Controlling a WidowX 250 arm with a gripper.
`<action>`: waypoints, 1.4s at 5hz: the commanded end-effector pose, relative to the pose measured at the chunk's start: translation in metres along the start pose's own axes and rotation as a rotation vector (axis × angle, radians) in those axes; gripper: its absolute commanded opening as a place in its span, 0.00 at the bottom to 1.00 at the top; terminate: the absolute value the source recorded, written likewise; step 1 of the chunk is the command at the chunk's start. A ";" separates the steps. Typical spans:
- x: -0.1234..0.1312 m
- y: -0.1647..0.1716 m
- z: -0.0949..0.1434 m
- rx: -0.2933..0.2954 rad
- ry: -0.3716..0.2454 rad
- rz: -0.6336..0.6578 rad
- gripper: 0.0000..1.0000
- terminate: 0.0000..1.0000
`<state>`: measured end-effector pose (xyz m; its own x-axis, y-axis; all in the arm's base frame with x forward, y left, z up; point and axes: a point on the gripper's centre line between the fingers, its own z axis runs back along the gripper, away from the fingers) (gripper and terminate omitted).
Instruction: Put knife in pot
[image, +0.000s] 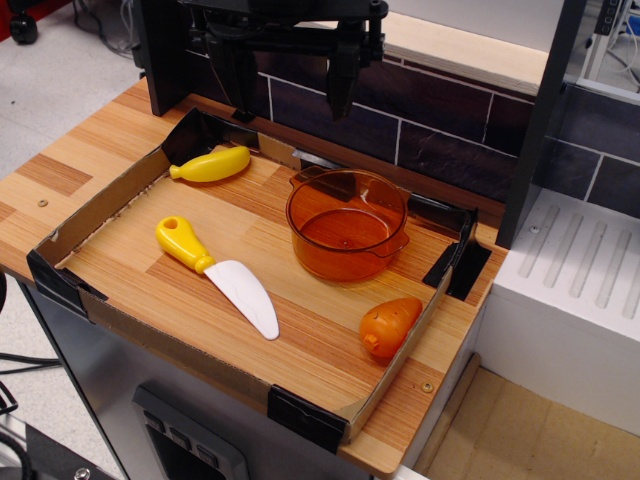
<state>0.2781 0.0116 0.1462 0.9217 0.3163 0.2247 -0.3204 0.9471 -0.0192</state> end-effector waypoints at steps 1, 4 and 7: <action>0.000 0.000 0.000 0.000 0.000 0.000 1.00 0.00; -0.011 0.066 -0.045 0.066 -0.038 0.640 1.00 0.00; -0.032 0.093 -0.116 0.162 0.036 0.665 1.00 0.00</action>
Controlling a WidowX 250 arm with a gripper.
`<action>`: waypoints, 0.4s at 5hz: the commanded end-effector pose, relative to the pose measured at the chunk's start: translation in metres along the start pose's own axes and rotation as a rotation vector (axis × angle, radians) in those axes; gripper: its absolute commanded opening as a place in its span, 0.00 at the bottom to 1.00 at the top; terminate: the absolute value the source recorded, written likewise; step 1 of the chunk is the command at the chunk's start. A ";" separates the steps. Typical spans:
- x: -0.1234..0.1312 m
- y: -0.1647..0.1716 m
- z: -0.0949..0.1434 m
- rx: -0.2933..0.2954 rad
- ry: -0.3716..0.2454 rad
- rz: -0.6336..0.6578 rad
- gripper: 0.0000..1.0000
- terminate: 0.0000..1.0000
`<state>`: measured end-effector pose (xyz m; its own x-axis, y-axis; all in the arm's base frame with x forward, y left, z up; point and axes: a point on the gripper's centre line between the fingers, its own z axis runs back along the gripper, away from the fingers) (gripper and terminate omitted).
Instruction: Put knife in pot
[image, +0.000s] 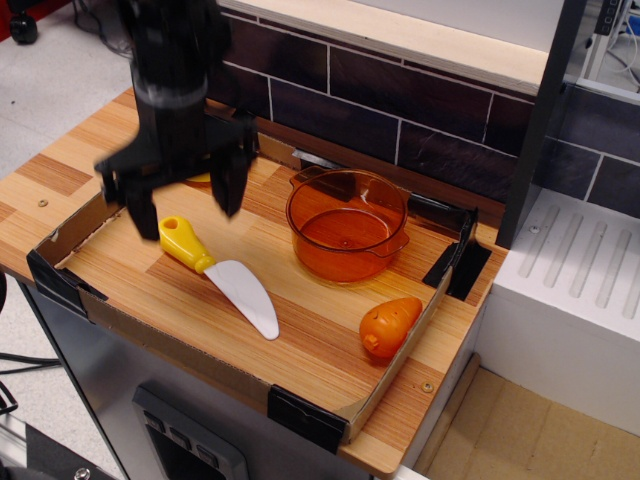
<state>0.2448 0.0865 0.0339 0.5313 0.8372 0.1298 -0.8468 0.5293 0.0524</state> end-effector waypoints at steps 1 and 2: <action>0.007 0.005 -0.023 -0.056 -0.068 0.001 1.00 0.00; 0.009 0.004 -0.028 -0.076 -0.069 -0.007 1.00 0.00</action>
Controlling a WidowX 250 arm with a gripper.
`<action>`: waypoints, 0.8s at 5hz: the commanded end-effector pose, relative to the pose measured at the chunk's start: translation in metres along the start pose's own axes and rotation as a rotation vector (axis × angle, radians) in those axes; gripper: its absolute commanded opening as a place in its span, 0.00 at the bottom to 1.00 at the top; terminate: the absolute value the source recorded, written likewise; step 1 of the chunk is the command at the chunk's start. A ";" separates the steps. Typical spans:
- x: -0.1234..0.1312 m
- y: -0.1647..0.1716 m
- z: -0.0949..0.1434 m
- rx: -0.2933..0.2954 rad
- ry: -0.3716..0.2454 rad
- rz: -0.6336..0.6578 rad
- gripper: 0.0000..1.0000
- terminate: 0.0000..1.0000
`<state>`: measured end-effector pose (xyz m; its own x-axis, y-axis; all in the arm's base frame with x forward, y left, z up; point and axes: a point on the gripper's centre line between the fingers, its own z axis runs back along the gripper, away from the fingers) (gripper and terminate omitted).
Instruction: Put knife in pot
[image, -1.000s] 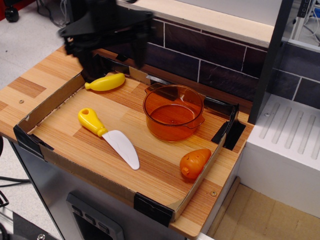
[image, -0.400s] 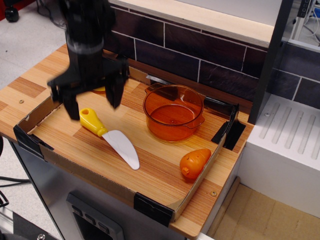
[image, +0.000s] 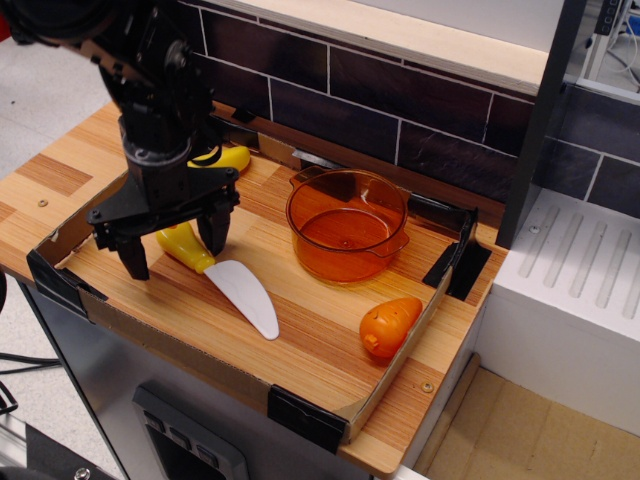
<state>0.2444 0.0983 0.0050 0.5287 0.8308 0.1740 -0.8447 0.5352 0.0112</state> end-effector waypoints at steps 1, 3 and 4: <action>0.008 -0.005 0.006 -0.092 -0.028 0.007 0.00 0.00; 0.009 -0.008 0.015 -0.069 -0.014 -0.022 0.00 0.00; 0.005 -0.015 0.045 -0.093 -0.001 -0.046 0.00 0.00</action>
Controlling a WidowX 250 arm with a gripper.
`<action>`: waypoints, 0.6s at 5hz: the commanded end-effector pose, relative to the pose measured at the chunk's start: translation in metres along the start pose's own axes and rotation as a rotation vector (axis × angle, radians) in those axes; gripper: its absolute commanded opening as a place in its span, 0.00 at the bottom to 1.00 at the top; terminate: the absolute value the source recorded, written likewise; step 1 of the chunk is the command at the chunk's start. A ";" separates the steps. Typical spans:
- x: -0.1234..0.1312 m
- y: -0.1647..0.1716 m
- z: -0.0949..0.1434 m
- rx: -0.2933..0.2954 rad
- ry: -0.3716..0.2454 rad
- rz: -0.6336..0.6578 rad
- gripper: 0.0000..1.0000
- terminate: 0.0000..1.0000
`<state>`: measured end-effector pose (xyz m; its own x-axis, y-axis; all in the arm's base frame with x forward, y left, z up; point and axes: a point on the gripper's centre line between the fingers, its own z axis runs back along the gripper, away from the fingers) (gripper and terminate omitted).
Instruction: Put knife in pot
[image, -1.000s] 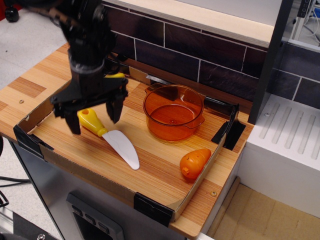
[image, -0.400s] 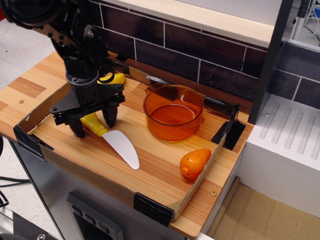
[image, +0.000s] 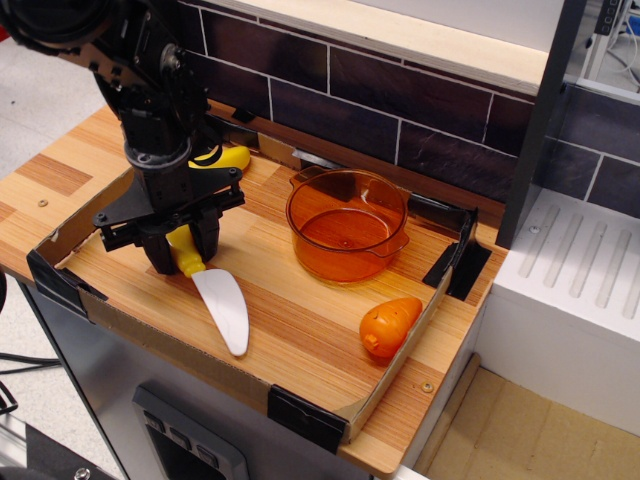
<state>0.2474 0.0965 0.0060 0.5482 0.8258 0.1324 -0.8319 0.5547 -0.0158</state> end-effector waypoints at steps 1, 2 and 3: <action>-0.005 -0.031 0.078 -0.088 -0.006 -0.019 0.00 0.00; -0.014 -0.049 0.093 -0.100 0.017 -0.003 0.00 0.00; -0.027 -0.074 0.093 -0.089 0.036 0.013 0.00 0.00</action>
<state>0.2837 0.0217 0.0820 0.5401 0.8393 0.0614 -0.8366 0.5434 -0.0688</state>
